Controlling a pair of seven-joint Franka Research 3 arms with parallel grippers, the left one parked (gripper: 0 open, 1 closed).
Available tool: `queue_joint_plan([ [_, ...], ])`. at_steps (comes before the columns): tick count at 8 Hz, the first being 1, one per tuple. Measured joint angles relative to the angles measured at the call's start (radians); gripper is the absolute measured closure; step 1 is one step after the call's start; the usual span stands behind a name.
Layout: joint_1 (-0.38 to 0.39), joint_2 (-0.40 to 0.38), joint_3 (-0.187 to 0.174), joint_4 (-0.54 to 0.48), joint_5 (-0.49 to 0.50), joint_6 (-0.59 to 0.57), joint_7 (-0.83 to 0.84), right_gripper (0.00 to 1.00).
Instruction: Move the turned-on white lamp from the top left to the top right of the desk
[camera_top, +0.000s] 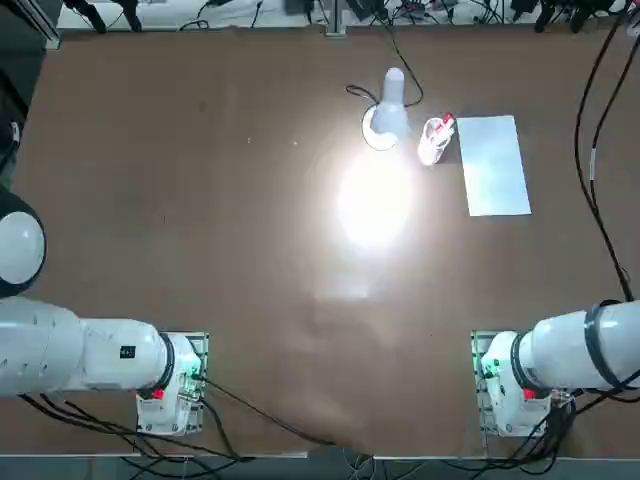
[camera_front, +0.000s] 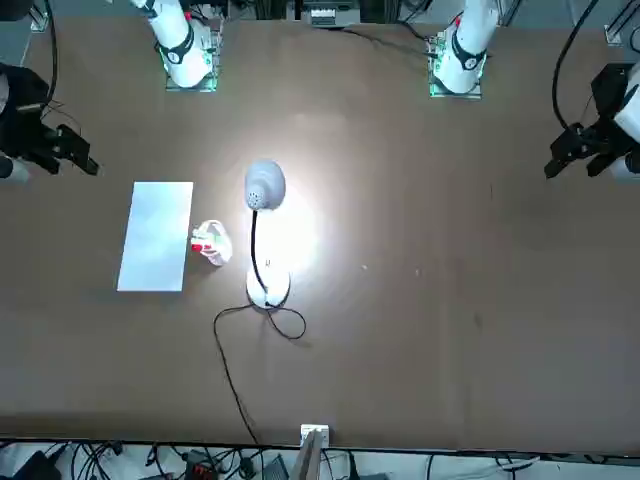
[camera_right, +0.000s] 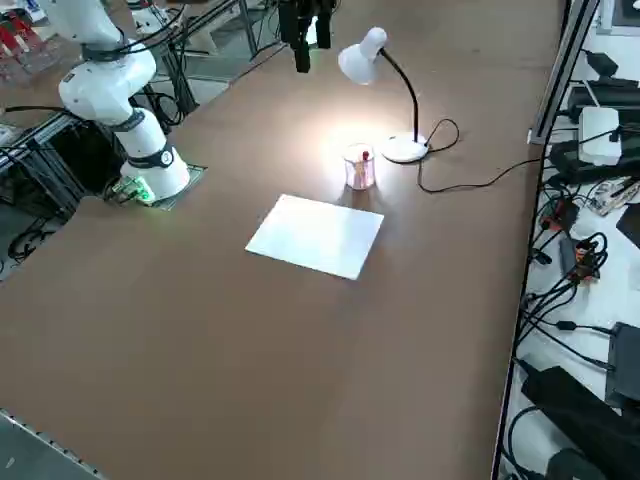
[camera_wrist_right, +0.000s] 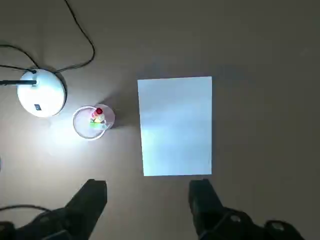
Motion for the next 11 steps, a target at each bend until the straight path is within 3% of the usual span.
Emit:
queue_joint_plan([
  [8,0.002,0.004,0.0,0.0,-0.001,-0.001,-0.009,0.0],
  [11,0.006,0.063,0.002,-0.004,0.003,-0.056,-0.009,0.0],
])
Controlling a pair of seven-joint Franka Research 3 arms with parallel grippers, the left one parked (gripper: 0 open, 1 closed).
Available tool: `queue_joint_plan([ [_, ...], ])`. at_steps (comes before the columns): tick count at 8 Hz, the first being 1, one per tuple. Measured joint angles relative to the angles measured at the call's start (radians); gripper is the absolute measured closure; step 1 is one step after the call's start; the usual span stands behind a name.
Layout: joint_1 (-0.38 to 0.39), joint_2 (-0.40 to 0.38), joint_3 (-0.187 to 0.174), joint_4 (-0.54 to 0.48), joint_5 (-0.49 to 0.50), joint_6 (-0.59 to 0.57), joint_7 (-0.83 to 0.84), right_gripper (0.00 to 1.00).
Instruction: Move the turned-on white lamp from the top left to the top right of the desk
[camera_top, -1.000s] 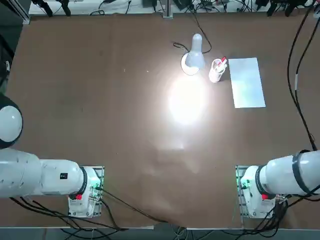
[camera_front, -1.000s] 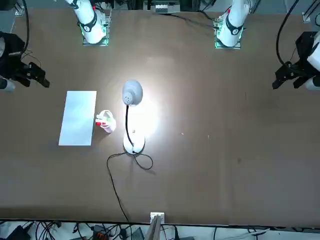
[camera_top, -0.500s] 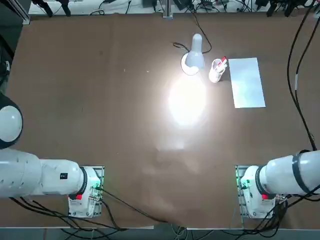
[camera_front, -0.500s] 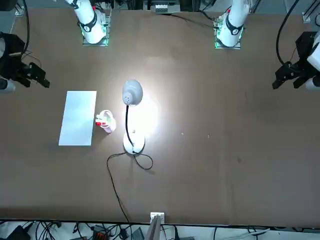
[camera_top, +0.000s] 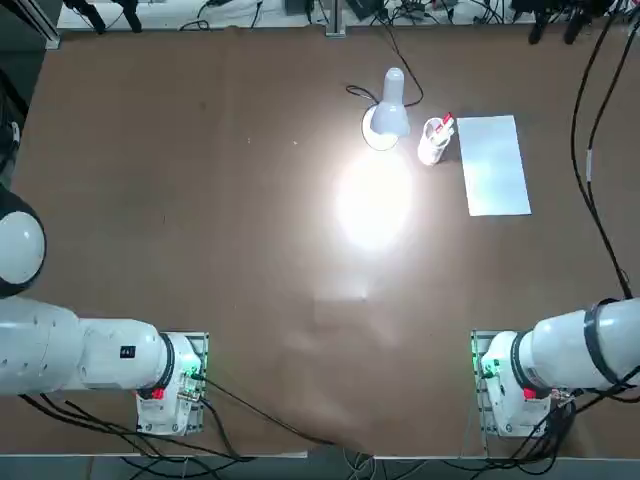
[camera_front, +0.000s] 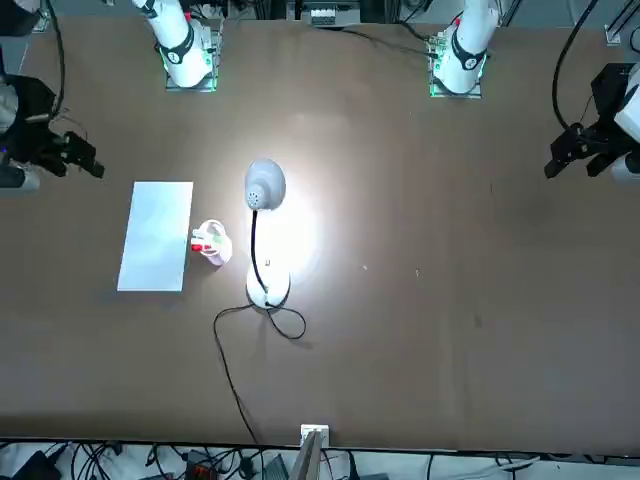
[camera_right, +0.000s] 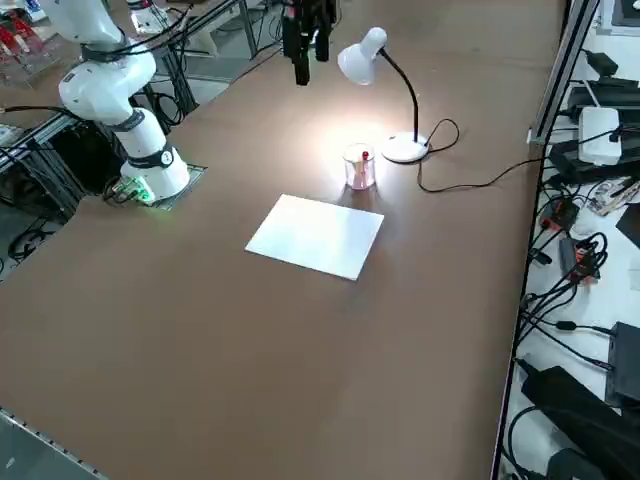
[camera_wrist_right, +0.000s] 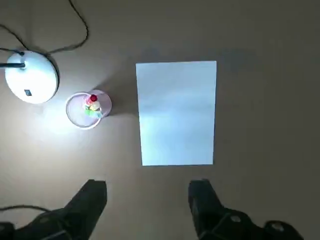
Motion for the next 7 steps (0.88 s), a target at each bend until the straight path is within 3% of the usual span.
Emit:
queue_joint_plan([
  [2,0.089,0.055,0.01,0.0,0.025,-0.027,0.015,0.0],
  [4,0.268,0.052,0.021,0.007,0.067,-0.013,0.186,0.0],
  [7,0.498,0.027,0.025,-0.002,0.067,0.17,0.506,0.03],
])
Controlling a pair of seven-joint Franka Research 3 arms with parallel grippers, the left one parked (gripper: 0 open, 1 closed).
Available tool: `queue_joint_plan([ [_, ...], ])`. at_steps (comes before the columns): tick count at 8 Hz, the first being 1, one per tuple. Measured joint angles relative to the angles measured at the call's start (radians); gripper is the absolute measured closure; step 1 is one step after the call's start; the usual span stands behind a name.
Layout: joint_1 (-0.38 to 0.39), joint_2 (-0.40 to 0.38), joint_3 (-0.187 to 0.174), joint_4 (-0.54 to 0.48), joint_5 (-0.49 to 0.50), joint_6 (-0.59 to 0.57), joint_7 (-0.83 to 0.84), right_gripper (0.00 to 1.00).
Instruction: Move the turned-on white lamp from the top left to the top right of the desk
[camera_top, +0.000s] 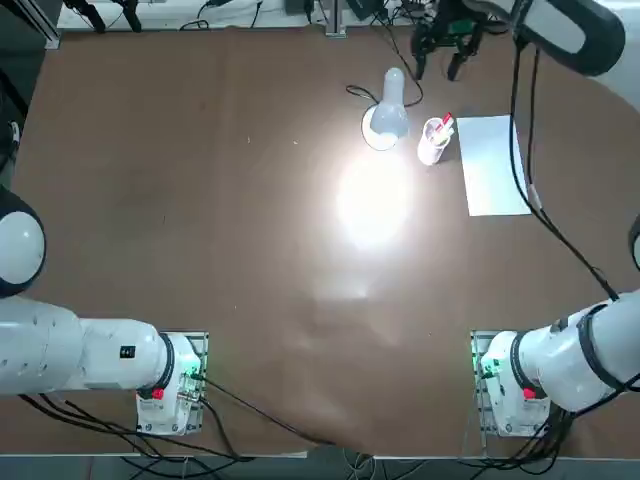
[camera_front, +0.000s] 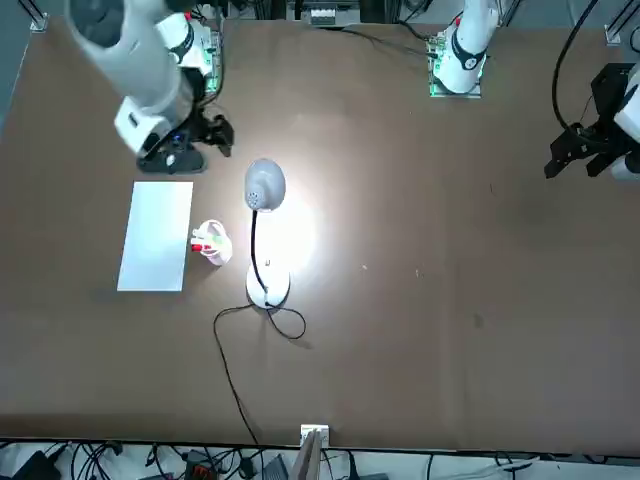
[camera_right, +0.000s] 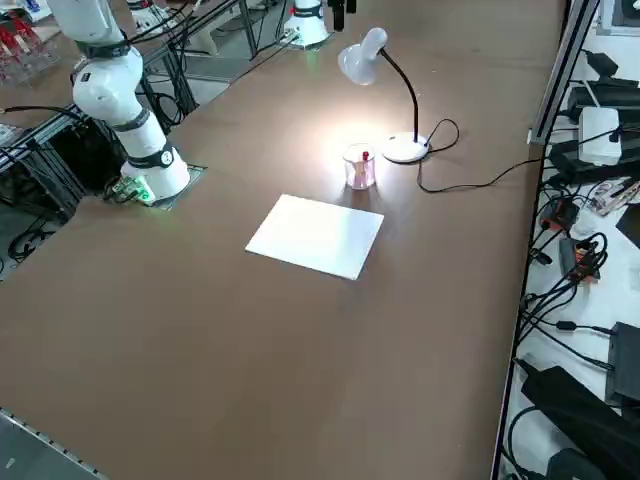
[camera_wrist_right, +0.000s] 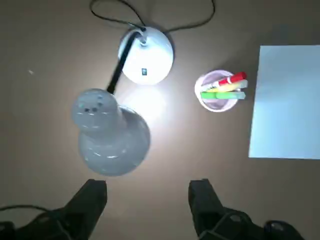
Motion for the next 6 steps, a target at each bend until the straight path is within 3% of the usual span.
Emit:
queue_joint_plan([
  [1,0.049,-0.005,-0.001,-0.017,-0.024,0.082,0.095,0.04],
  [3,0.125,-0.004,-0.001,-0.096,-0.199,0.255,0.287,0.03],
  [6,0.151,-0.001,-0.005,-0.189,-0.347,0.403,0.396,0.08],
])
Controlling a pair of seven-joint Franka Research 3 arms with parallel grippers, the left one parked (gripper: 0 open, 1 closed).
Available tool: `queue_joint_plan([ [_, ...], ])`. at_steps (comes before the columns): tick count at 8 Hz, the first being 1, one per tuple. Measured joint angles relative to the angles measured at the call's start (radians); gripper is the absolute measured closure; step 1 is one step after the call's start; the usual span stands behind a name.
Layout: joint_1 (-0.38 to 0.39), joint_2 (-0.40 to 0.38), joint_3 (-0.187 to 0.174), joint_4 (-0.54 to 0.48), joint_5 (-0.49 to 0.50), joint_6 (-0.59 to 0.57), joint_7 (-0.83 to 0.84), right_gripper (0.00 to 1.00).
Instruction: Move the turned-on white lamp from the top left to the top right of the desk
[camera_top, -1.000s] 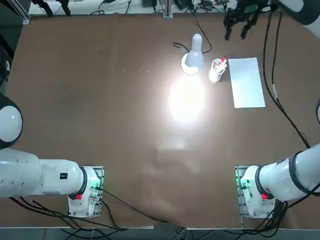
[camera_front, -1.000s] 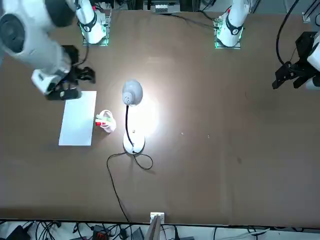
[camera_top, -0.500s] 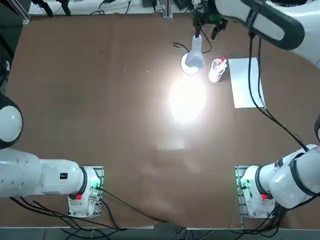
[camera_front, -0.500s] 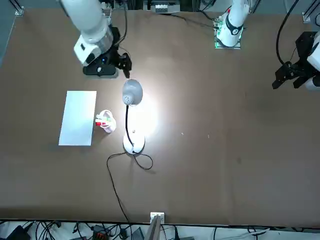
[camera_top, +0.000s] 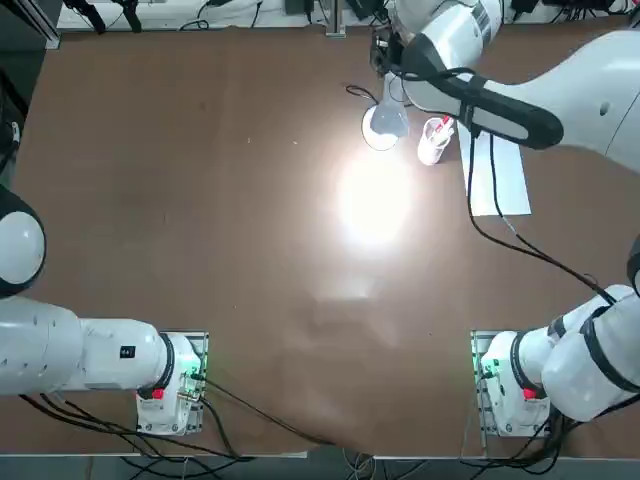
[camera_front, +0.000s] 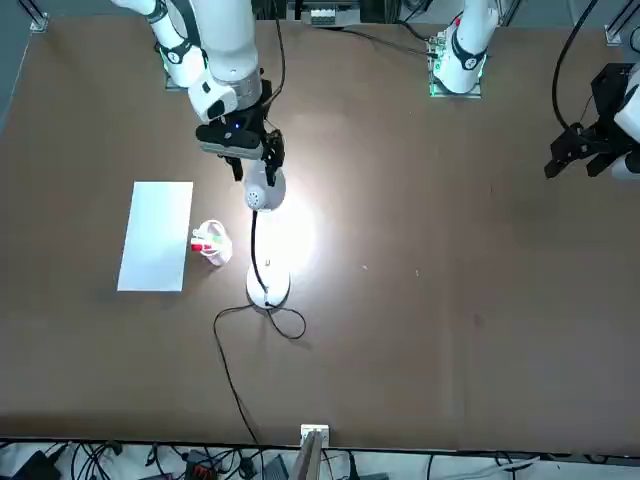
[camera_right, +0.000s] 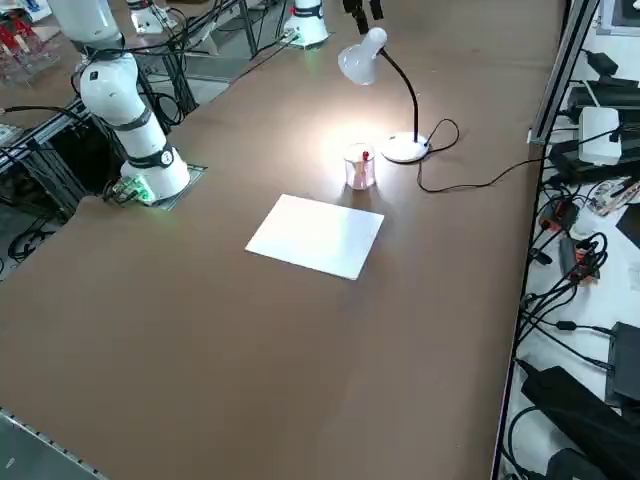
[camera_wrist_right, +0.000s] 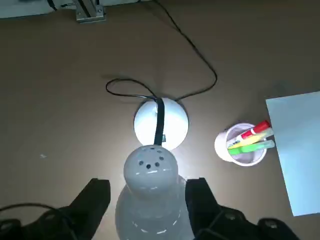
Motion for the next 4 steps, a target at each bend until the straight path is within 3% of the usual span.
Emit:
queue_joint_plan([
  [4,0.008,0.011,-0.004,-0.019,-0.016,0.008,0.0,0.06],
])
